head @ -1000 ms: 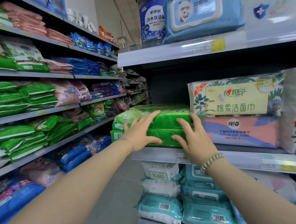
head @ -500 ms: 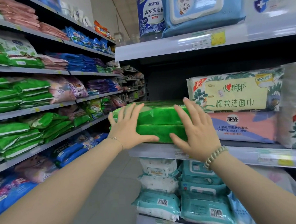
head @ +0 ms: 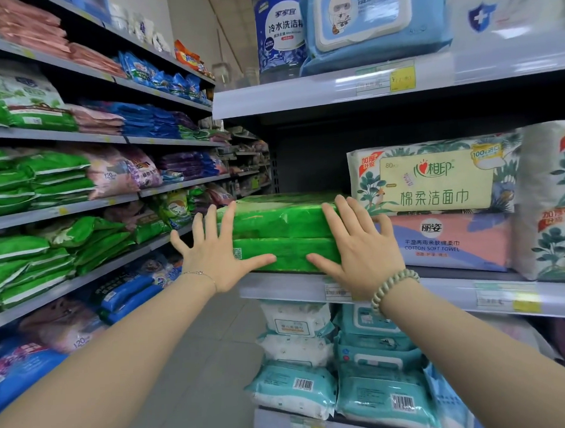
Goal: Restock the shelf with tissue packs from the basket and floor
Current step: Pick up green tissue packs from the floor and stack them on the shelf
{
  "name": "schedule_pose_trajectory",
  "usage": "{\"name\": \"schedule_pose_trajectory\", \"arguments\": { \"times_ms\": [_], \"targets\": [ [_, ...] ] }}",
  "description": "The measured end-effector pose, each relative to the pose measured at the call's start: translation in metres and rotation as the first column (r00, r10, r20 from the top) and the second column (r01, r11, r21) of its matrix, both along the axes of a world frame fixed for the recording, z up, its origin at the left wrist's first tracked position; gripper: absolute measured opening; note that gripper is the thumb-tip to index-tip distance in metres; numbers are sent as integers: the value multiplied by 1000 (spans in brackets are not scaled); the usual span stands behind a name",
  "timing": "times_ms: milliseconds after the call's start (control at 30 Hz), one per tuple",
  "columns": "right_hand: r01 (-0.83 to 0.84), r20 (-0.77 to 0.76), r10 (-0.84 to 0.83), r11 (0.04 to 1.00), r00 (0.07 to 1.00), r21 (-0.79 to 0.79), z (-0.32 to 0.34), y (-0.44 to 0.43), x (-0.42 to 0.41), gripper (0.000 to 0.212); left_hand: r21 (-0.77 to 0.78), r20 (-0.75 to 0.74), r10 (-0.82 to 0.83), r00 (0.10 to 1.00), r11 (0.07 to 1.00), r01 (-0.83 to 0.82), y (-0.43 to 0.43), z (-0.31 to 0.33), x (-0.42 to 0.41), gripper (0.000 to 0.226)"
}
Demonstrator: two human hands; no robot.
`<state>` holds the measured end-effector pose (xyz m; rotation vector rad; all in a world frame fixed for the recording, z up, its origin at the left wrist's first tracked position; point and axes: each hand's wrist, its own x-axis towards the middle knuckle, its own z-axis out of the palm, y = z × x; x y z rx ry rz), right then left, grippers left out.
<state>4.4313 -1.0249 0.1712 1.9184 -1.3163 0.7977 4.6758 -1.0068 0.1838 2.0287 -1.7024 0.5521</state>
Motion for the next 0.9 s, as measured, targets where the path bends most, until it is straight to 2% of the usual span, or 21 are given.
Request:
{"name": "schedule_pose_trajectory", "arguments": {
  "times_ms": [133, 200, 300, 433, 533, 767, 900],
  "targets": [
    [-23, -9, 22, 996, 1000, -81, -5, -1, -1, 77, -23, 57, -57, 997, 998, 58, 3, -11, -6, 110],
    [-39, -26, 37, 995, 999, -95, -6, -4, -4, 75, -23, 27, -64, 998, 998, 65, 3, -15, -9, 106],
    [-36, -3, 36, 997, 999, -68, -3, -8, -6, 76, -51, -3, -60, 998, 997, 60, 5, -16, -15, 104],
    [-62, -27, 61, 998, 998, -8, 0, -4, -7, 74, -119, 79, -82, 993, 989, 92, 13, -18, -22, 97],
    [-140, -66, 139, 990, 988, -16, -1, 4, -14, 63, -149, 137, -154, 979, 974, 174, 20, -17, -28, 83],
    [-220, -135, 224, 975, 965, 43, 9, 18, -42, 44, -140, 382, -330, 863, 903, 407, 25, -3, -72, 43],
    [-198, -162, 214, 974, 963, 108, 18, 24, -65, 39, -183, 461, -400, 792, 831, 526, 25, 9, -107, 38]
  ]
}}
